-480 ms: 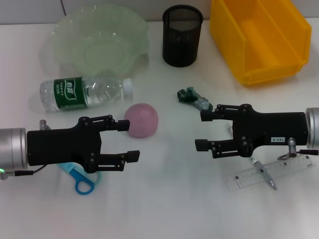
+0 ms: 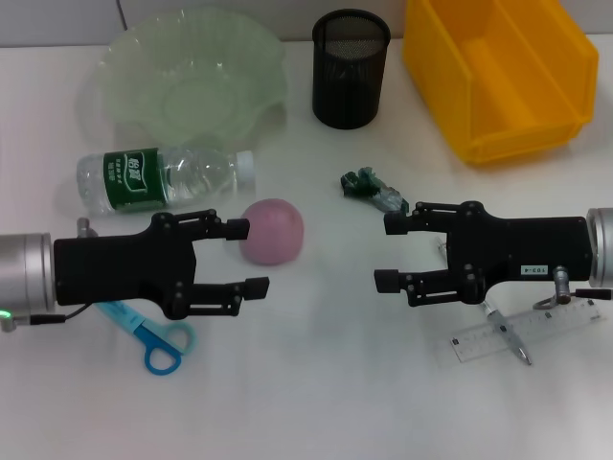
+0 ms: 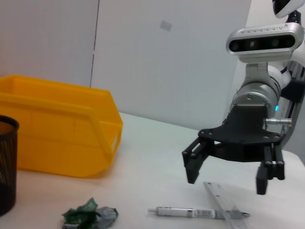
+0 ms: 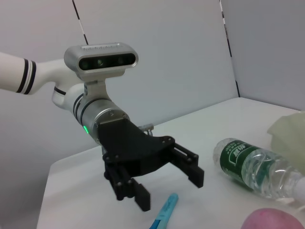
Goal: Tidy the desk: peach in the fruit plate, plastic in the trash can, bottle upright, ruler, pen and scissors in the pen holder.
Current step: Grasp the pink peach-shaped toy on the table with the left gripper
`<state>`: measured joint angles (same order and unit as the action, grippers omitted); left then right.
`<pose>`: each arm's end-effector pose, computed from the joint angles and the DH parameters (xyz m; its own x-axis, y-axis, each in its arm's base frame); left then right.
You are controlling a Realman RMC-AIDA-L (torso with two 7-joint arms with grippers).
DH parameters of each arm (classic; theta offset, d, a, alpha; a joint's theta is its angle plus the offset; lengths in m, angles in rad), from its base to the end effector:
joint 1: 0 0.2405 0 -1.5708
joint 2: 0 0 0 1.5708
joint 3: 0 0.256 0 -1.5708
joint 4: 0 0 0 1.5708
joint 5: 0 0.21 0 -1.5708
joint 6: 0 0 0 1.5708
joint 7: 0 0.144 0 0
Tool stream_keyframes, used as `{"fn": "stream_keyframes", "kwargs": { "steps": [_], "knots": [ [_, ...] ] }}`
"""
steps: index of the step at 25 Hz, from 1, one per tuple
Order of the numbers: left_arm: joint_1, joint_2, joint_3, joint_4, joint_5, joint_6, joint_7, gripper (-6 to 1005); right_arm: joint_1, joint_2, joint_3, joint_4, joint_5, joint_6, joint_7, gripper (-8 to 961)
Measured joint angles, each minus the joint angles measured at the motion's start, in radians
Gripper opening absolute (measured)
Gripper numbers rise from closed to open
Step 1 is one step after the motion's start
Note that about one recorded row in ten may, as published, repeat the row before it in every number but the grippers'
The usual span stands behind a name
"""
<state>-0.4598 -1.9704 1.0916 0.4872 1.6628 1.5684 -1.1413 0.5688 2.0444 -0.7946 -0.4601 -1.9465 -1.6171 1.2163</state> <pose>-0.2760 0.2964 -0.0142 0.8380 0.2275 0.4959 0.2997 -0.9515 -0.0700 0.2540 0.3100 -0.0282 0.8127 -0.2903 -0.5052 -0.3383 -0.9410 -0.0036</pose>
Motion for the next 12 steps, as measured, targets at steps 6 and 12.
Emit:
{"fn": "stream_keyframes", "kwargs": {
  "steps": [6,12],
  "knots": [
    [-0.038,-0.008,0.002,0.008,0.000,-0.048,0.000,803,-0.012,-0.002,0.001,0.000,0.000,0.002,0.000,823],
    [-0.121,-0.043,-0.002,0.008,0.093,-0.195,-0.006,803,-0.026,-0.008,0.010,0.000,0.000,0.000,0.000,822]
  ]
}}
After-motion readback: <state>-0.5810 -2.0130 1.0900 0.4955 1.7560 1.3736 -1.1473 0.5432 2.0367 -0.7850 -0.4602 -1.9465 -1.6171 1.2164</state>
